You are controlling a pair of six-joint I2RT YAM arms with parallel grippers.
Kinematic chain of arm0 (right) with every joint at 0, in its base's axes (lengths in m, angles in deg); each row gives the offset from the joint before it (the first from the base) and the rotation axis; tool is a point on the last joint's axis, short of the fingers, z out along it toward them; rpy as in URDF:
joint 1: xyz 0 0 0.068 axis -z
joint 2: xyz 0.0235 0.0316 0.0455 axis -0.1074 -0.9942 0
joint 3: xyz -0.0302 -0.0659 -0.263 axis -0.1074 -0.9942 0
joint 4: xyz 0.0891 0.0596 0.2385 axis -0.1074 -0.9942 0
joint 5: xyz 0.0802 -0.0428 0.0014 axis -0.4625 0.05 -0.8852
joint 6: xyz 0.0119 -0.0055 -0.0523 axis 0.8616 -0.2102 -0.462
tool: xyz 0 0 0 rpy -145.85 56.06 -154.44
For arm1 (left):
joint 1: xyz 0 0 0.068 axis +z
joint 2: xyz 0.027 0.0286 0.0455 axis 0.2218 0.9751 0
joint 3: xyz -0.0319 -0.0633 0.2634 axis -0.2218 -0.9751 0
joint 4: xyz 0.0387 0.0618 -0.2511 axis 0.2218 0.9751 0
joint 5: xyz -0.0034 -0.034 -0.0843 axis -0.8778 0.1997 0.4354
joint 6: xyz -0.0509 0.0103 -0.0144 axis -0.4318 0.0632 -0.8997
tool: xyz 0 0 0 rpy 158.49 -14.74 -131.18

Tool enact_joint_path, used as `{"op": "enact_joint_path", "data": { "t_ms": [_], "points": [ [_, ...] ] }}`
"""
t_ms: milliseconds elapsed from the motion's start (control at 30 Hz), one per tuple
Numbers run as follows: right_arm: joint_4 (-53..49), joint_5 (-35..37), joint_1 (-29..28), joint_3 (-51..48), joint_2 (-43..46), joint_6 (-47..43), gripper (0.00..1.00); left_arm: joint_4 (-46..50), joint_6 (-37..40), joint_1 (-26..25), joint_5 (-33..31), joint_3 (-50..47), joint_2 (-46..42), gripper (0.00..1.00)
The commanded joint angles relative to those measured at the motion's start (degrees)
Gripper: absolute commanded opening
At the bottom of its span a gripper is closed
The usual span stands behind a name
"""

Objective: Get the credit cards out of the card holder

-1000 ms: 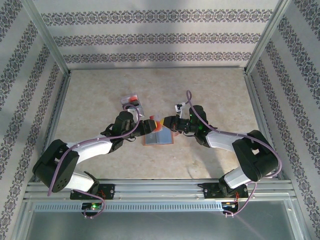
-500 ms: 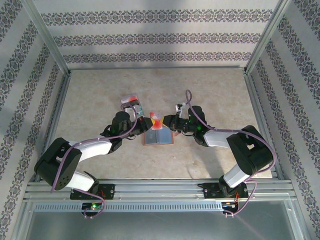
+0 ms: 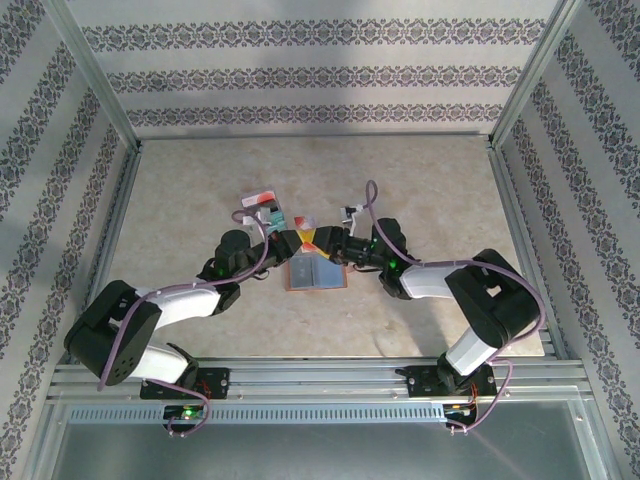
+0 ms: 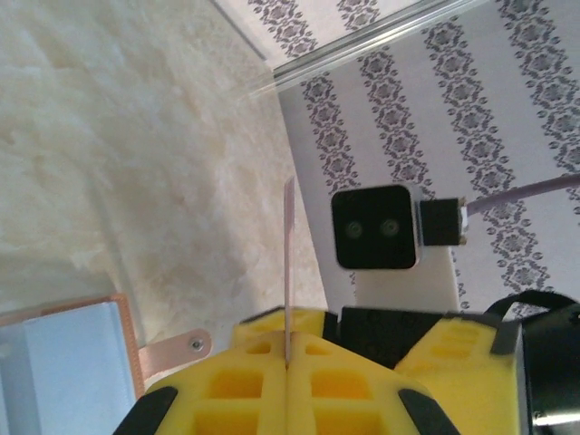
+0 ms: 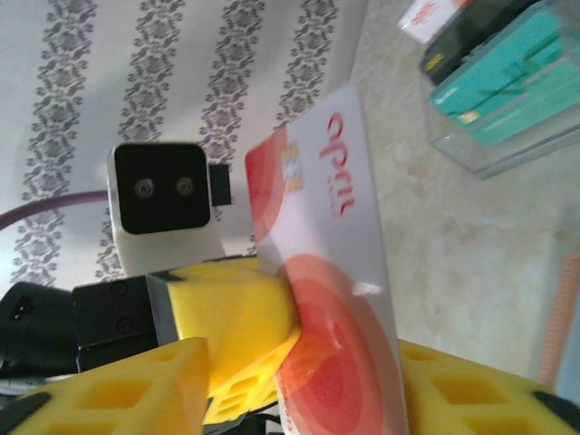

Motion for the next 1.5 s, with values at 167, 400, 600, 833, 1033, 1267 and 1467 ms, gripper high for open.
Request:
{"op": "enact_joint_path", "data": {
  "t_ms": [167,400,600,833,1033,1267,1467],
  "points": [
    [14.63,2.44,-0.77,0.06,-3.59,4.12,0.17,-4.68,-1.05,-0.09,-1.8,-1.57,-1.88,0.0],
    [10.21,1.63,0.13,-0.73,-0.95,0.54,0.0,2.25,2.87,0.05,-2.34,-0.85,-6.58,0.31],
    [-0.29,-3.69,2.98,-0.54,3.16,-6.56,0.0,22.41,13.33,2.42,-4.17,3.43,-17.48,0.8],
    [-28.68,-12.11,4.05,5.46,8.69,-25.36,0.0,54.11,36.74,4.7,-5.7,17.09,-26.26,0.99],
    [-54.41,-12.79,3.78,12.06,14.51,-44.53,0.0,72.7,55.54,4.84,0.72,30.39,-20.99,1.0],
    [-71.72,-15.33,3.09,18.27,17.65,-59.04,0.01,85.8,69.43,5.4,12.3,42.54,-12.22,0.94],
    [-86.24,-12.33,1.03,24.02,18.39,-70.19,0.01,100.09,81.44,5.83,19.83,52.64,-3.55,0.84]
  ]
}}
